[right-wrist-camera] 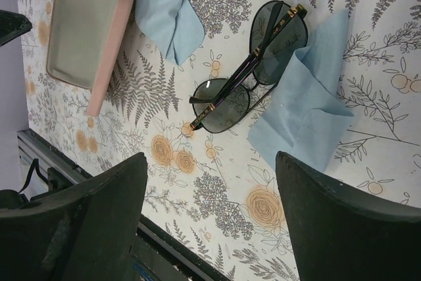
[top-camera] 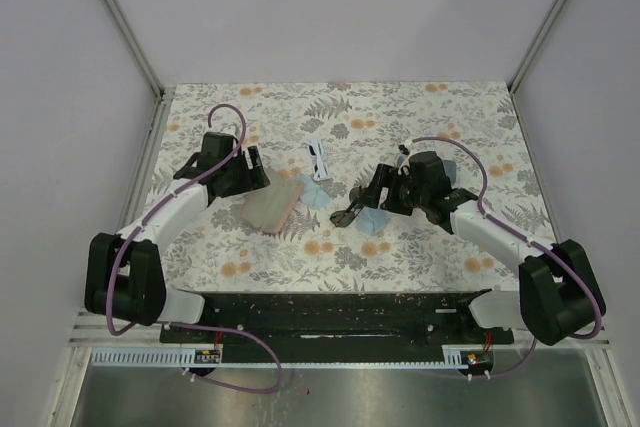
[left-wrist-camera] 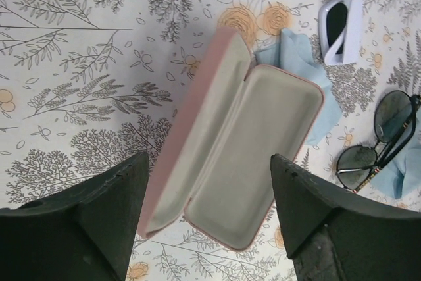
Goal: Organize the sunglasses
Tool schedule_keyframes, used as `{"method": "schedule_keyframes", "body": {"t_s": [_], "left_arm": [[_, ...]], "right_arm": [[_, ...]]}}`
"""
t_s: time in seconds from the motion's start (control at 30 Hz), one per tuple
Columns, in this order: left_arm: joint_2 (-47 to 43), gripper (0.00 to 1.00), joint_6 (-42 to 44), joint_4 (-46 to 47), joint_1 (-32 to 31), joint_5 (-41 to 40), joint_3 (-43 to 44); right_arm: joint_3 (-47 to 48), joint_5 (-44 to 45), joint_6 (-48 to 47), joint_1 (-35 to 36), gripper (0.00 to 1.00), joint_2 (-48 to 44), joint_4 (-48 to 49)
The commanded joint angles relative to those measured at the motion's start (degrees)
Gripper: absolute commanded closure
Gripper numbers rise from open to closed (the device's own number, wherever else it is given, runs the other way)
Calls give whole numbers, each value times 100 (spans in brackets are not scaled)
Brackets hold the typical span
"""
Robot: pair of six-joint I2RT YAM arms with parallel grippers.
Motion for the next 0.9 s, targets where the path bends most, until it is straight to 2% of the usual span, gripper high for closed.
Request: {"method": "schedule_keyframes", "body": {"t_s": [0.0,0.13,0.3,0.37,0.5,0.57,0.73,0.8,0.87], "left_arm": [[191,21,60,400,52,-461,-66],[578,22,122,523,113,-409,-66],[947,28,61,769,166,-338,-101],[1035,35,43,857,219,-312,-127],[966,69,52,893,289,-233,-162],[764,80,60,858,289,-416,-189],[167,91,183,384,272,-1120,-110],[-70,92,192,243,228,-1584,-136],[-238,88,210,120,166,-2085,-154]], "right_arm": [[300,-157,-5,-5,14,4,189],[291,-184,-5,-14,13,21,181],[265,-193,3,-5,13,-5,198],[247,-193,30,-5,13,-49,189],[238,-184,38,-5,13,-76,198],[273,-193,56,-5,13,3,189],[554,-333,109,12,13,433,189],[669,-342,109,21,13,600,198],[774,-342,100,39,13,759,198]]}}
